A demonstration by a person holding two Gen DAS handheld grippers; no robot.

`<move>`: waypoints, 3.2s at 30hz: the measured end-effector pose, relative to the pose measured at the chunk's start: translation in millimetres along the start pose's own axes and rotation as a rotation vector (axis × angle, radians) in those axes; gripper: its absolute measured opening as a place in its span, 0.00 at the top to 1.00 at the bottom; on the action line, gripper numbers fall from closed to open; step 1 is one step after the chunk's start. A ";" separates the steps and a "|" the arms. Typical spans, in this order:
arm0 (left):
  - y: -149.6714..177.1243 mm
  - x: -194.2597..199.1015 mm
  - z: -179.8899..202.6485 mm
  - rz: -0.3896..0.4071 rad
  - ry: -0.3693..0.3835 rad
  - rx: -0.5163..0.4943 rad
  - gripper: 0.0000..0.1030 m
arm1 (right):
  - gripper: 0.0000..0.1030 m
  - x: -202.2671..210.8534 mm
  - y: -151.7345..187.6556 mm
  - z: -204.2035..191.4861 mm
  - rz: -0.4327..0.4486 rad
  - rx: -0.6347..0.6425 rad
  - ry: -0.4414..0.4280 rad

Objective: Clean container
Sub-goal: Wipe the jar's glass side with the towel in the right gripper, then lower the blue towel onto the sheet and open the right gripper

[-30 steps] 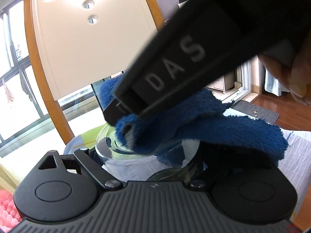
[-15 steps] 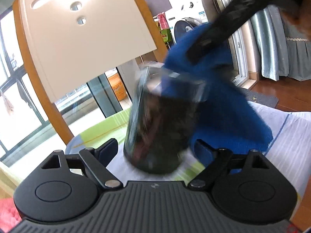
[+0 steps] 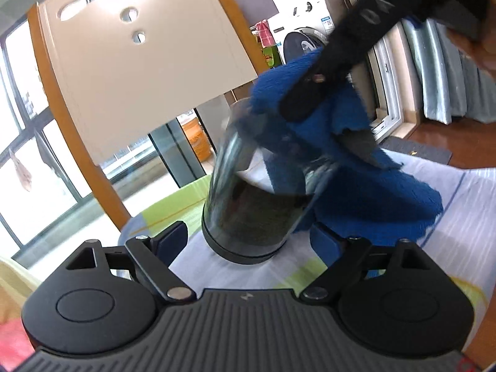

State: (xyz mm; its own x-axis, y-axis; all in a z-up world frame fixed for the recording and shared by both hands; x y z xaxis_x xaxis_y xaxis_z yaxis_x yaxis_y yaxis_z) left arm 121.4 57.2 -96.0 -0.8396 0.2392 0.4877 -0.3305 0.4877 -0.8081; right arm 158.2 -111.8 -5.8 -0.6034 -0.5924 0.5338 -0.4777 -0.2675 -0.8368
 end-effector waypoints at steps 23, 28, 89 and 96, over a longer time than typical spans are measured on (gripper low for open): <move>1.6 20.8 -2.1 0.012 -0.023 -0.026 0.24 | 0.94 27.8 4.0 8.2 -0.004 -0.119 -0.073; 1.2 23.5 -6.4 0.018 -0.014 0.011 0.23 | 0.94 43.8 7.7 31.5 -0.012 -0.146 0.069; -8.2 47.2 -34.0 -0.338 0.246 0.534 0.04 | 0.85 22.2 74.7 37.1 -0.132 -0.428 0.096; -33.8 28.3 -63.0 -0.383 0.333 0.736 0.03 | 0.85 20.6 74.5 41.8 -0.112 -0.443 0.101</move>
State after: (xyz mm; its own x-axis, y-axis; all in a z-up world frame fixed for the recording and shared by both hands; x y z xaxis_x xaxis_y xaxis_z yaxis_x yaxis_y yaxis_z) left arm 136.0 100.4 -34.1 -0.4835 0.4581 0.7459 -0.8519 -0.0503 -0.5213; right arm 136.9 -175.7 -62.2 -0.5813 -0.4956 0.6454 -0.7567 0.0378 -0.6526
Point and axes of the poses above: each gripper's, at about its wrist camera, not at the fingertips, and x roughly against the way its jaws point, z to its right, y to its underside, the point moved 5 cm from there along -x, roughly the way its jaws point, and after that the axes turned 7 degrees about y, right-handed, at the moved point
